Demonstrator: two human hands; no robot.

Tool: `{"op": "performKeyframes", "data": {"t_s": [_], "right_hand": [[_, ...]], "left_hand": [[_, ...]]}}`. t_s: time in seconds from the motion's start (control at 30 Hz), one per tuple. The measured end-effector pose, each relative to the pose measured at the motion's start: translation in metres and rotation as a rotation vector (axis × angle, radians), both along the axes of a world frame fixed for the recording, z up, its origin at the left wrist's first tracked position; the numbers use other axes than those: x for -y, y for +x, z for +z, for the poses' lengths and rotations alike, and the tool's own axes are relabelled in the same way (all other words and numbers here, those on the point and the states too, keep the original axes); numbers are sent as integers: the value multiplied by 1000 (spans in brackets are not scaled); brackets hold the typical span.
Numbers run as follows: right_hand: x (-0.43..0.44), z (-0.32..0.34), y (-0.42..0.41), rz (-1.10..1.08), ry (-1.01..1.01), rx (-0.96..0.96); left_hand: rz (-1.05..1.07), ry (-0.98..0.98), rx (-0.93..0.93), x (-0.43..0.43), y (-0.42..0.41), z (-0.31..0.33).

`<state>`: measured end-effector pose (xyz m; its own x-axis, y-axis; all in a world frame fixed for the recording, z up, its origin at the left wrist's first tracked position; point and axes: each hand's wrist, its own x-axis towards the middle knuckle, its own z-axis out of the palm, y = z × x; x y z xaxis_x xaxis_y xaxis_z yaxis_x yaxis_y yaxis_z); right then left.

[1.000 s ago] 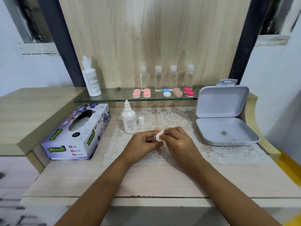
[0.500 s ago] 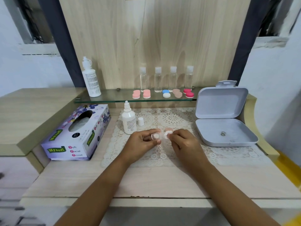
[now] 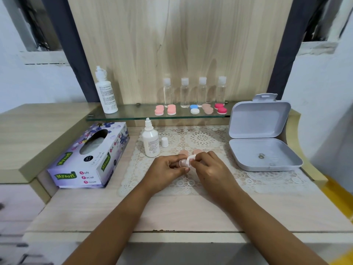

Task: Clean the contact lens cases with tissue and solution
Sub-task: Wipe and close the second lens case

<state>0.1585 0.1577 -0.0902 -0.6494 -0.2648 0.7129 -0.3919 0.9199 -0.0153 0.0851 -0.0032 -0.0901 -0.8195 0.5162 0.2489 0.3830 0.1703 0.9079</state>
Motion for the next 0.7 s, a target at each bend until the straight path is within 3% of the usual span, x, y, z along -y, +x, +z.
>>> {"op": "performKeyframes", "data": {"t_s": [0.37,0.7], "right_hand": [[-7,-1,5,85,-123,15],[-13,4,-4,-98,-604,74]], "left_hand": [[-18,170,158,1,3,8],[-15,130,87,1,5,8]]}}
